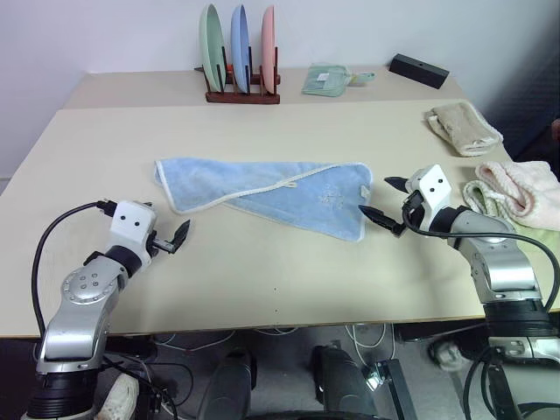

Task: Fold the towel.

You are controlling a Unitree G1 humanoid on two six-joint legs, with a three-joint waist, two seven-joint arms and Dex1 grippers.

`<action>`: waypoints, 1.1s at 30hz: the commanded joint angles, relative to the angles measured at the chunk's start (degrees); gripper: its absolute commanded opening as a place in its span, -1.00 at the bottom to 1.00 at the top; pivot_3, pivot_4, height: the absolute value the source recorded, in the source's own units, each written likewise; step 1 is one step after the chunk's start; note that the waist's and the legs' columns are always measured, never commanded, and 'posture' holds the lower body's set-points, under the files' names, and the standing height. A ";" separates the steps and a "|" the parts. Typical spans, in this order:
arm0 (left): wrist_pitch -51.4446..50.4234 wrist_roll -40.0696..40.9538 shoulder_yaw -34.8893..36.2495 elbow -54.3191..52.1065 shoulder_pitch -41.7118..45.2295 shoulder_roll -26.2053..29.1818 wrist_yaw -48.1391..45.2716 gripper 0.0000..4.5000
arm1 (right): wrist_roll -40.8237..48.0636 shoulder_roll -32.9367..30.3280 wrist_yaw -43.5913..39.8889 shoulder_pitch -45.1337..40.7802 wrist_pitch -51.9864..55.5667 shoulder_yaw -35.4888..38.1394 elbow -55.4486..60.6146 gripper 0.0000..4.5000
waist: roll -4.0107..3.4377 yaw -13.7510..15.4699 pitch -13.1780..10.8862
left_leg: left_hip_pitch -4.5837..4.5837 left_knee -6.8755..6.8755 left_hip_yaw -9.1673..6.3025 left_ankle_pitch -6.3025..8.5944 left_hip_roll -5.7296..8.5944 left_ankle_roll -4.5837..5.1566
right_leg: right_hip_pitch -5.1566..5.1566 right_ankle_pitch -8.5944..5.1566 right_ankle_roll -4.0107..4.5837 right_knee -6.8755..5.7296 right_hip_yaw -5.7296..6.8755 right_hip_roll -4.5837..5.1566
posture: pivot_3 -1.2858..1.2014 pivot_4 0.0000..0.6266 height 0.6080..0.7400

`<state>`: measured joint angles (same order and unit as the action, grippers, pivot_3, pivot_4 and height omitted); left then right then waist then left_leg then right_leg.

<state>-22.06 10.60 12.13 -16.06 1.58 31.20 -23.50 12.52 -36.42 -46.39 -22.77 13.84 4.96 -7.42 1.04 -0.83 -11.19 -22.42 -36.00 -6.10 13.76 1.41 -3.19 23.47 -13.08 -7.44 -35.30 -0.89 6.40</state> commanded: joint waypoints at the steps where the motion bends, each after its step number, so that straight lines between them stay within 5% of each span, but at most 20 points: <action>1: 0.61 -0.29 0.01 -1.64 0.81 0.02 0.06 0.99 | 0.29 -0.65 0.39 -0.44 -1.02 1.22 1.26 1.00 | 0.00 0.01 0.00 | 0.00 0.00 0.00 0.00 0.00 0.00 | 0.00 0.00 0.00 0.00 0.00 0.00 | 0.03 -0.52 1.00; 20: 3.60 -3.22 -7.12 -2.32 -0.78 3.75 -7.70 0.99 | -1.12 3.18 5.39 1.56 -0.39 -1.14 6.49 1.00 | 0.00 -0.06 0.00 | 0.00 0.01 0.00 0.00 0.00 0.00 | 0.01 0.00 0.01 -0.02 0.00 0.00 | 0.03 -0.52 1.00; 27: 9.17 -13.53 -12.37 8.53 5.34 8.43 -6.59 0.99 | -0.32 3.51 7.41 4.75 1.76 -0.25 10.80 1.00 | -0.02 0.14 0.00 | 0.01 -0.01 0.00 0.00 0.01 0.00 | -0.01 -0.01 0.01 0.00 0.00 0.00 | 0.03 -0.52 1.00; 33: 14.11 -20.13 -17.38 24.31 17.70 7.00 -3.66 0.99 | -0.33 3.71 8.46 6.69 2.92 -0.35 13.19 1.00 | -0.09 0.26 0.05 | 0.04 -0.03 -0.03 0.00 0.01 0.00 | -0.04 0.01 0.00 -0.07 0.05 0.00 | 0.03 -0.52 1.00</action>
<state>-8.42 -6.82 -4.40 4.02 17.89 38.24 -28.96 11.53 -32.66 -38.52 -16.08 16.80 3.47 2.78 0.95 -0.57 -11.14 -22.38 -36.06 -6.12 13.76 1.42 -3.19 23.42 -13.06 -7.43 -35.36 -0.85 6.39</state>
